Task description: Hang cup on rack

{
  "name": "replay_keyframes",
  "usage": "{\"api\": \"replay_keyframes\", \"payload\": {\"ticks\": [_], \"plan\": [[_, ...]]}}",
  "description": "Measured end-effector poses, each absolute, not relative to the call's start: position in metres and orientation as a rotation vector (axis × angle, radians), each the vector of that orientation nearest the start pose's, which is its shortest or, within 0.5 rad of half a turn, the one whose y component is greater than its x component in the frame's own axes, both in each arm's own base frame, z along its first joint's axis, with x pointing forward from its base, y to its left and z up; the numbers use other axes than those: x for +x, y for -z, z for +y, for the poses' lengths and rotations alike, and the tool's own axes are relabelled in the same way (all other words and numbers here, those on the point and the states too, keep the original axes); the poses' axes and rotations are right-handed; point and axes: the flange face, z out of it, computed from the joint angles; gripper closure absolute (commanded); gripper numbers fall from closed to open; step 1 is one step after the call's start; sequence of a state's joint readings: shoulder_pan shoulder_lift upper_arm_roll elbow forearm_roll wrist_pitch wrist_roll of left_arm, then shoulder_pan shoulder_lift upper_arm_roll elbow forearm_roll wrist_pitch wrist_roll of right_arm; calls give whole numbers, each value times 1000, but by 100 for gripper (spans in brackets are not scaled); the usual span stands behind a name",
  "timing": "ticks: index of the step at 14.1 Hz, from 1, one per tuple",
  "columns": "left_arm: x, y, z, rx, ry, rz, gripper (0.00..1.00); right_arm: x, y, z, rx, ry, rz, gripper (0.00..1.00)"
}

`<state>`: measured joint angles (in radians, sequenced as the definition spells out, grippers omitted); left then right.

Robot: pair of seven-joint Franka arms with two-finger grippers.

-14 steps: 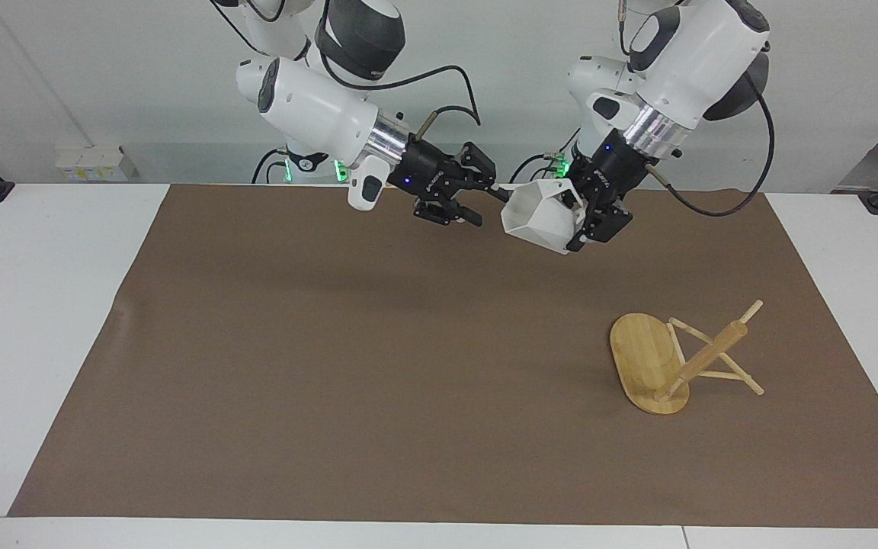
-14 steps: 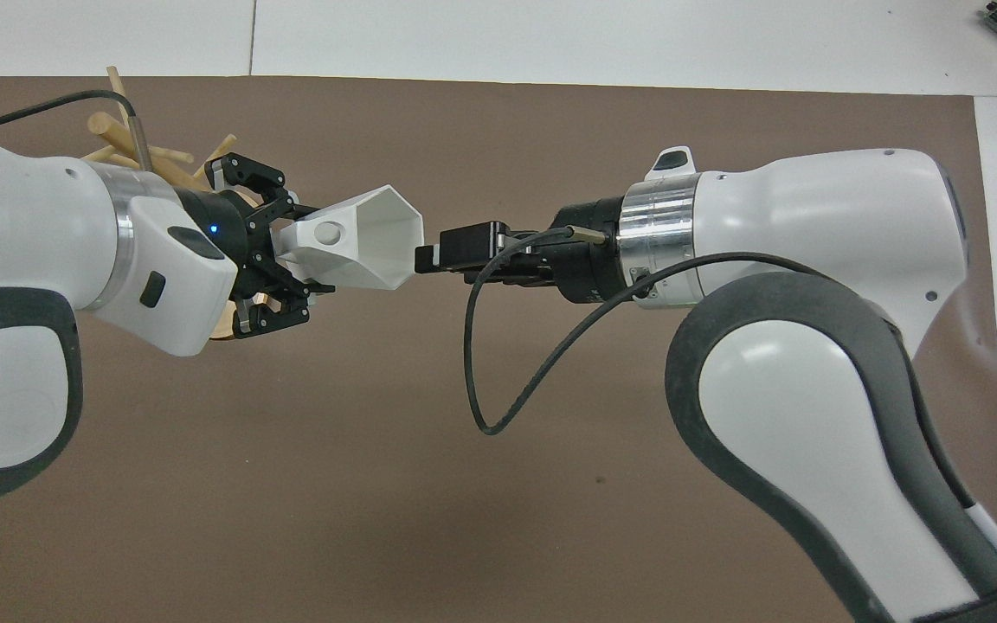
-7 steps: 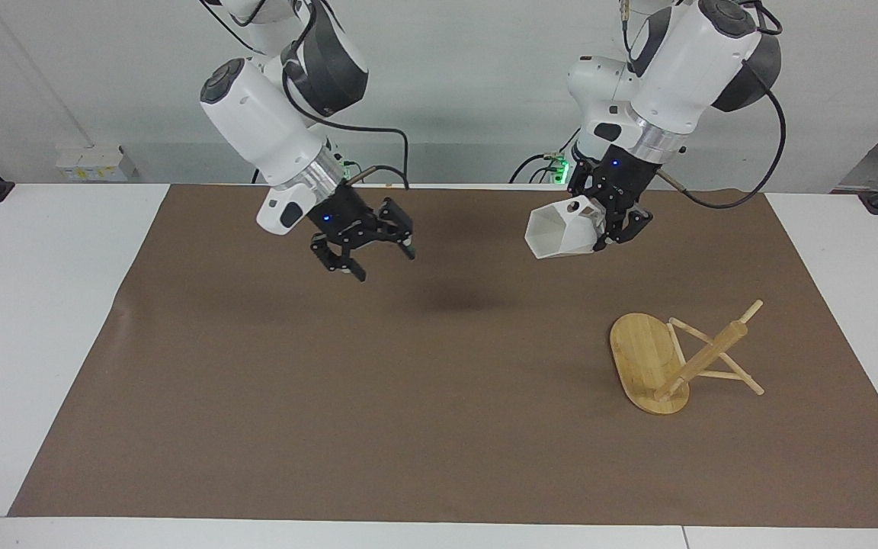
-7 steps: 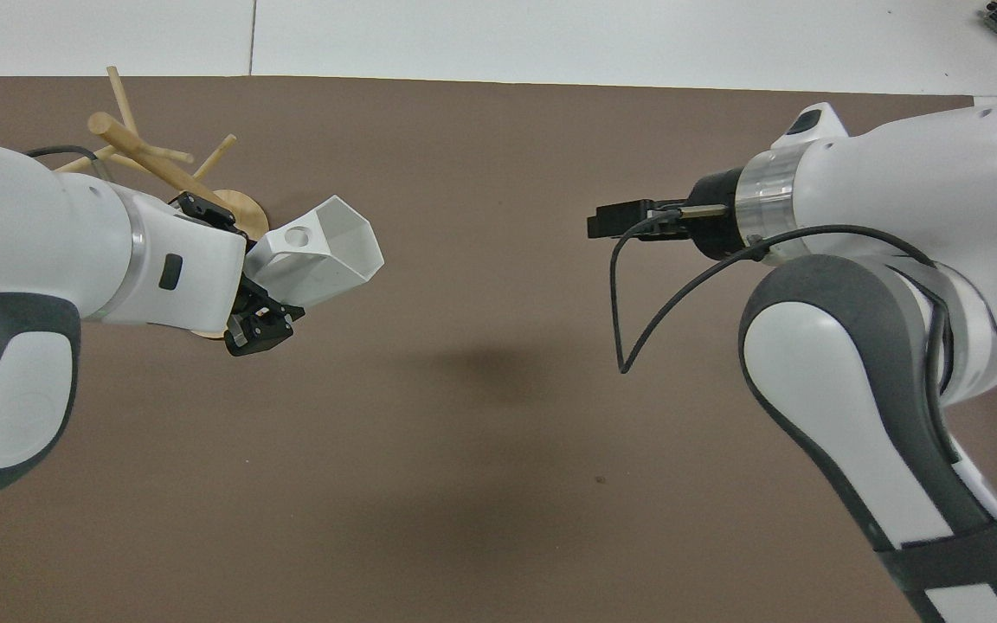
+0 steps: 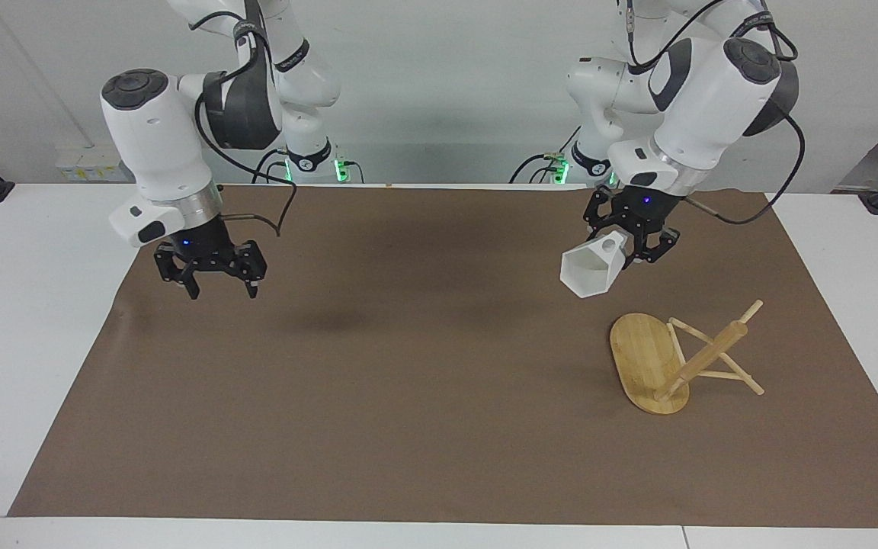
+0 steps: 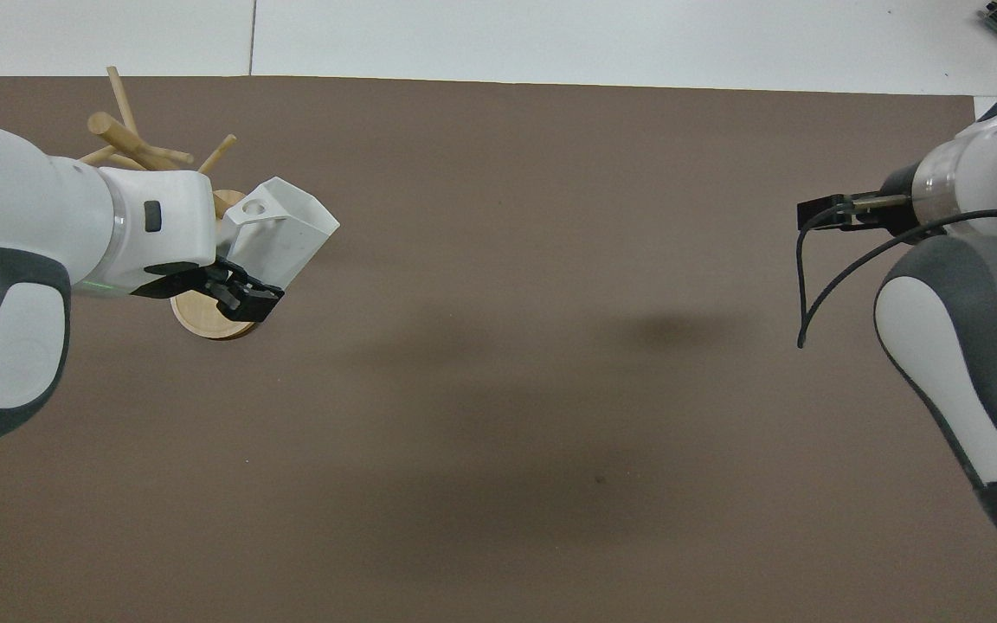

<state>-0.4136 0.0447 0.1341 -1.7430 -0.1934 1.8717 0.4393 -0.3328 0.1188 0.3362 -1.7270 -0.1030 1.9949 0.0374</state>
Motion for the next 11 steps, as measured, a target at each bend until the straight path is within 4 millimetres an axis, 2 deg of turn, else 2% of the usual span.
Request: {"api": "replay_keyframes", "payload": {"ticks": [2, 4, 8, 11], "plan": [[573, -535, -177, -3161, 137, 977, 100, 605, -539, -45, -3207, 213, 94, 0], [582, -523, -173, -3184, 107, 894, 100, 597, -566, -59, -3217, 191, 144, 0], [601, -515, -159, -3223, 100, 746, 100, 583, -621, -58, -3224, 167, 164, 0], [613, -515, -138, -3261, 149, 651, 100, 574, -647, -58, -3225, 137, 178, 0]]}}
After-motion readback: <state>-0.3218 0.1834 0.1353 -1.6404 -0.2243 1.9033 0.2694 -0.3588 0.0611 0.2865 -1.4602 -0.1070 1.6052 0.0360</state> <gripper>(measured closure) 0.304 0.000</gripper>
